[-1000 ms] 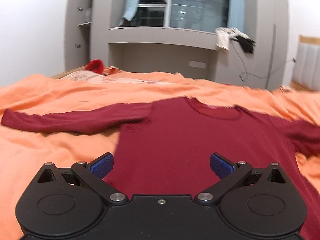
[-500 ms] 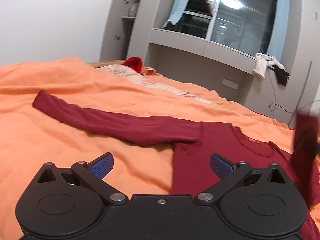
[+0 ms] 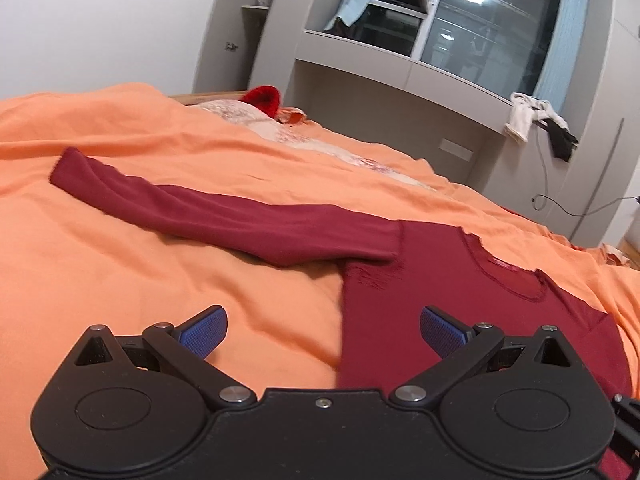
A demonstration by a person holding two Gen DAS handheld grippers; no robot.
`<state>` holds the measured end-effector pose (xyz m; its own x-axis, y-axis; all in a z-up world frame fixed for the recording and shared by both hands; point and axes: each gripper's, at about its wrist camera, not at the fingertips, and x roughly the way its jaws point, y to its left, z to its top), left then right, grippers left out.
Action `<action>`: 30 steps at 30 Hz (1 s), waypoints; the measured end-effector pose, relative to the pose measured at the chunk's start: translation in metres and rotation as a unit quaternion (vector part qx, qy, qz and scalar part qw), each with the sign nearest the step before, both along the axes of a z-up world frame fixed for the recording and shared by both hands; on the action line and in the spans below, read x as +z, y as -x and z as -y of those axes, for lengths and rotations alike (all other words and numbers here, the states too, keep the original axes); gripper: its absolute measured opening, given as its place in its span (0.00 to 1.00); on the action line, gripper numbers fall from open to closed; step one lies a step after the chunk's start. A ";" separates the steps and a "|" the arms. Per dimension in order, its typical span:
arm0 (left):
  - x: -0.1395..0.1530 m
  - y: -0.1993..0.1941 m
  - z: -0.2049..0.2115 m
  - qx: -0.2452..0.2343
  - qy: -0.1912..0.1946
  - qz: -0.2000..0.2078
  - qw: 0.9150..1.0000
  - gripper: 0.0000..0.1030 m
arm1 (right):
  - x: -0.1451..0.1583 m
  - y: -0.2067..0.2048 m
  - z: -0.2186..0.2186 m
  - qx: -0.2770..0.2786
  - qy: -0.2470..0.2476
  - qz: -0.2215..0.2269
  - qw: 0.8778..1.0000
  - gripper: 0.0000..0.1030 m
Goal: Fold small clothes
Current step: 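Lift the cuff and carry the sleeve across the sweater body with the right gripper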
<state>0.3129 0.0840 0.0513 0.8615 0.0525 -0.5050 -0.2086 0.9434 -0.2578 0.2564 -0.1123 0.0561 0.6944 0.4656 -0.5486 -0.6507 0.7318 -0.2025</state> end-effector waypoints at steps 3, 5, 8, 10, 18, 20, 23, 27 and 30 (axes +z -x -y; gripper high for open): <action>-0.002 -0.004 0.011 -0.024 -0.001 0.003 1.000 0.99 | 0.002 0.010 0.022 0.000 -0.007 -0.006 1.000 0.76; -0.004 -0.007 0.022 -0.042 -0.008 0.004 0.999 0.99 | 0.007 0.014 0.042 -0.014 -0.018 0.000 1.000 0.87; -0.009 -0.014 0.036 -0.066 -0.021 -0.007 0.998 0.99 | 0.013 0.012 0.072 -0.062 -0.044 0.001 0.997 0.88; -0.012 -0.018 0.043 -0.073 -0.026 -0.015 0.997 0.99 | 0.015 0.006 0.087 -0.084 -0.073 -0.012 0.994 0.87; -0.014 -0.025 0.035 -0.041 -0.021 -0.023 0.999 0.99 | 0.017 -0.013 0.057 0.010 -0.053 -0.036 0.998 0.78; -0.013 -0.027 0.026 -0.024 -0.011 -0.026 0.999 0.99 | 0.014 -0.021 0.040 0.031 -0.030 -0.036 0.998 0.74; -0.012 -0.030 0.016 -0.011 0.008 -0.029 0.999 0.99 | 0.008 -0.029 0.020 0.038 -0.017 -0.044 0.998 0.20; -0.011 -0.031 0.011 -0.009 0.013 -0.037 0.999 0.99 | 0.005 -0.007 0.014 0.062 0.002 -0.018 0.998 0.11; -0.013 -0.033 0.010 -0.008 0.007 -0.045 0.999 0.99 | -0.002 0.018 0.014 0.093 0.050 -0.001 0.994 0.11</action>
<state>0.3455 0.0737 0.0382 0.8133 0.0308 -0.5810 -0.2159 0.9432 -0.2523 0.2383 -0.1265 0.0539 0.6000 0.5299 -0.5993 -0.7738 0.5747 -0.2665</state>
